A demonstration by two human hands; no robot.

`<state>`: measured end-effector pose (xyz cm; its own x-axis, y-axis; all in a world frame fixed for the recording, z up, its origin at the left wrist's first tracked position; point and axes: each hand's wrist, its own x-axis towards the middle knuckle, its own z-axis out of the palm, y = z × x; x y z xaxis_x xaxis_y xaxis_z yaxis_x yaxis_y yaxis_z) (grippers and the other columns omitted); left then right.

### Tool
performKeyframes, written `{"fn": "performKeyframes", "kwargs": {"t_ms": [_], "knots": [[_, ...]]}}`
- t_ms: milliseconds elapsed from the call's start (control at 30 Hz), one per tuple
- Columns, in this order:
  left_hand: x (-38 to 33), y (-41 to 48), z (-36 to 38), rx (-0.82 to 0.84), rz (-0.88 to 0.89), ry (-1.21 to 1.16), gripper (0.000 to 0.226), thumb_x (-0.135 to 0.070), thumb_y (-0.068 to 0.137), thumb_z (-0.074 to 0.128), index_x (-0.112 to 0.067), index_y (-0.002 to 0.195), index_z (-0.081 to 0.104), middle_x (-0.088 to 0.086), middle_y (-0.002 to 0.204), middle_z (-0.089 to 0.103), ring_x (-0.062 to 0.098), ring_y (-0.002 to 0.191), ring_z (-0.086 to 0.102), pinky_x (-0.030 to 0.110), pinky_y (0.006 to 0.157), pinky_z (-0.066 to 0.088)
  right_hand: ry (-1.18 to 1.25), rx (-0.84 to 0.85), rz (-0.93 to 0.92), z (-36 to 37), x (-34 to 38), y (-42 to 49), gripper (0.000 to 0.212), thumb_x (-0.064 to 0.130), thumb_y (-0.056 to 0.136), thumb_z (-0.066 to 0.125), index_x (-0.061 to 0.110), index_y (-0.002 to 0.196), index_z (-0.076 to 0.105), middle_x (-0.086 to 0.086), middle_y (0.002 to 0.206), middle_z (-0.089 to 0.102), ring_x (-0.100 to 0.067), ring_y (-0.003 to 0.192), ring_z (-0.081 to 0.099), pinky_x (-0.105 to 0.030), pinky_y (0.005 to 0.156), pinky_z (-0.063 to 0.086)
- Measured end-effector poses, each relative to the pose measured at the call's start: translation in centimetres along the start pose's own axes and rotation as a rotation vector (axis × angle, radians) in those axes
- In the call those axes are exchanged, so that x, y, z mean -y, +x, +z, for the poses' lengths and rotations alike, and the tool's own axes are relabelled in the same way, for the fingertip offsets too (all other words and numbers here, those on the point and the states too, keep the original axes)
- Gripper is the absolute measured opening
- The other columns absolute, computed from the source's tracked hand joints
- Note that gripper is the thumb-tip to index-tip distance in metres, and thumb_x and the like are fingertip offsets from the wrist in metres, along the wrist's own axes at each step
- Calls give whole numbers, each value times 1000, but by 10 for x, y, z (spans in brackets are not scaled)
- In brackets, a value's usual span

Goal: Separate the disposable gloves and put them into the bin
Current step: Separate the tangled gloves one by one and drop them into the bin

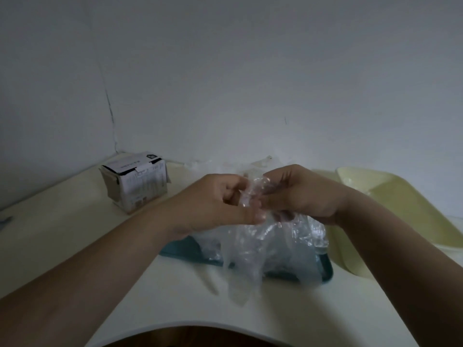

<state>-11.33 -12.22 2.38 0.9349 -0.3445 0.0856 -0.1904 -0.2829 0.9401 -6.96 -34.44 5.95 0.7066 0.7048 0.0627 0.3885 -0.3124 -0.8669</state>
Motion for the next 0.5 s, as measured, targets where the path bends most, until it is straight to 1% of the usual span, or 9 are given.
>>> {"fn": "performKeyframes", "kwargs": {"t_ms": [67,100,133,233,300,333,400,433,500], "knots": [[3,6,-1,-16,-17,-28,55,-32,70,99,-23,118,74,31,119,68,33,106,68,66,111,44,-20,30,7,-6,3,-2,12,2,92,74,12,91,80,-2,63,69,-17,51,57,-22,49,46],[4,8,-2,-14,-24,-40,59,-33,68,100,-25,120,73,32,120,66,34,109,69,66,111,44,-33,50,3,-8,4,-4,12,2,93,73,10,97,80,-2,65,70,-17,51,58,-23,49,47],[2,10,-2,7,-21,-41,61,-33,69,99,-27,122,71,27,120,68,35,115,69,64,111,46,-43,69,2,-10,5,-5,14,2,95,70,11,102,79,-4,67,70,-17,52,58,-24,50,47],[-4,18,-3,70,0,-1,67,-27,74,96,-28,134,65,1,125,73,21,122,68,47,107,55,-59,119,-26,-13,7,-6,21,1,99,64,10,113,78,-11,77,70,-20,57,52,-26,50,44],[-6,23,-3,108,20,-33,74,-25,73,94,-28,140,62,-3,135,69,13,125,66,36,104,55,-24,110,-52,-16,7,-7,20,0,99,64,9,109,79,-7,80,70,-22,59,50,-28,51,43],[-5,25,-3,128,16,-71,86,-27,70,95,-29,146,56,-5,144,63,11,129,63,33,105,53,19,98,-65,-17,6,-8,17,1,98,65,9,105,79,-8,82,70,-23,60,51,-29,53,44],[-7,29,0,152,-7,-153,112,-32,61,100,-36,156,42,-8,156,51,11,139,55,37,114,48,144,88,-71,-20,2,-9,15,3,94,64,8,100,77,-15,88,69,-29,69,58,-37,67,50],[-8,30,2,175,5,-172,114,-29,62,101,-36,158,38,-8,156,52,11,141,52,42,118,44,214,96,-60,-22,0,-9,16,2,92,63,5,101,76,-20,93,69,-34,79,61,-43,76,50],[-11,33,7,273,78,-137,96,-13,78,92,-28,158,41,-3,153,56,16,146,49,47,123,37,320,129,-43,-23,0,-11,25,-4,85,58,-3,106,72,-23,100,69,-38,91,65,-45,86,51]]}}
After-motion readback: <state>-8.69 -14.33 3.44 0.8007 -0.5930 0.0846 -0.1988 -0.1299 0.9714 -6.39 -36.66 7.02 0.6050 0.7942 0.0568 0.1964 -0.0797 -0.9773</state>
